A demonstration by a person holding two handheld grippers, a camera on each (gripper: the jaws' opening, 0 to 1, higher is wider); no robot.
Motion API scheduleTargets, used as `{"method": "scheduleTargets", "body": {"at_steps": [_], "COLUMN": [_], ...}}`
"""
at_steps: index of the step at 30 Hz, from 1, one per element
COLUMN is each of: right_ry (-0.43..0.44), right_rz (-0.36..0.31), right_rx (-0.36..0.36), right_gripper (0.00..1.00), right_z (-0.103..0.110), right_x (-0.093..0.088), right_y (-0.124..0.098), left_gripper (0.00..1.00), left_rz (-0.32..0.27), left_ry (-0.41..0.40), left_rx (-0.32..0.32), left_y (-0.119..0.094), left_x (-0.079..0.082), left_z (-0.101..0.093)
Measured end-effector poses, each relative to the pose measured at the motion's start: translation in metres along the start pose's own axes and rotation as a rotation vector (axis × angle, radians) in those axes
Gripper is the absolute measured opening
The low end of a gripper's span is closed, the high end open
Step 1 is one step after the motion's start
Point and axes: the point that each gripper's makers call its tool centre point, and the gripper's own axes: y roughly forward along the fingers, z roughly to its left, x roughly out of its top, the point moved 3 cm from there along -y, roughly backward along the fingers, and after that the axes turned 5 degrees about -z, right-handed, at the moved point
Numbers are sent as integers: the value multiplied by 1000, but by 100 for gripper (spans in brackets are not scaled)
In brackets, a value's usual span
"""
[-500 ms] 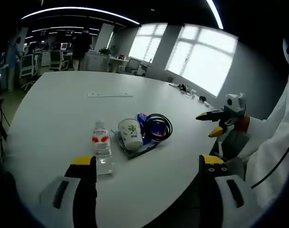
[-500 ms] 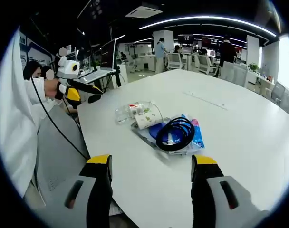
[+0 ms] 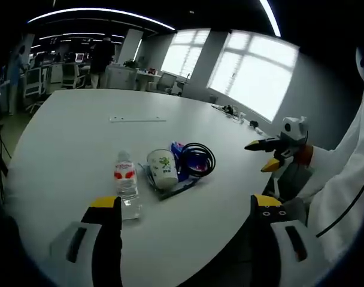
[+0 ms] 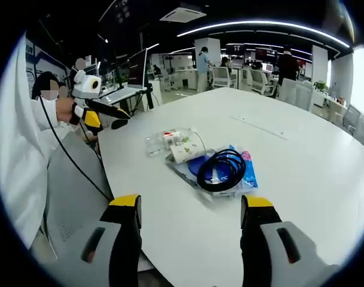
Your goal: Arrange the tabletop items into an orderly group along one side of the table until the central work area is clear of visible clutter.
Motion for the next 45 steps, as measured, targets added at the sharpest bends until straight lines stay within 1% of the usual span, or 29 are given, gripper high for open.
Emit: {"method": "scheduleTargets", "body": {"at_steps": [23,30,45], "right_ry": [-13,-9,-10], "right_rz": [12,15,16], "right_rx": [9,13,4], "right_gripper": [66,65,65], "right_z": [4,2,-3], "right_x": [1,0,1], "right_y": [1,3,5], "left_gripper": [90,90,90], "left_rz": [2,2,2], "left_ry": [-1,-5,-6], "left_rx": [-8,-4,-3], "left_y": [0,0,2], "left_x": [0,-2,0], "left_z": [-1,1,2]}}
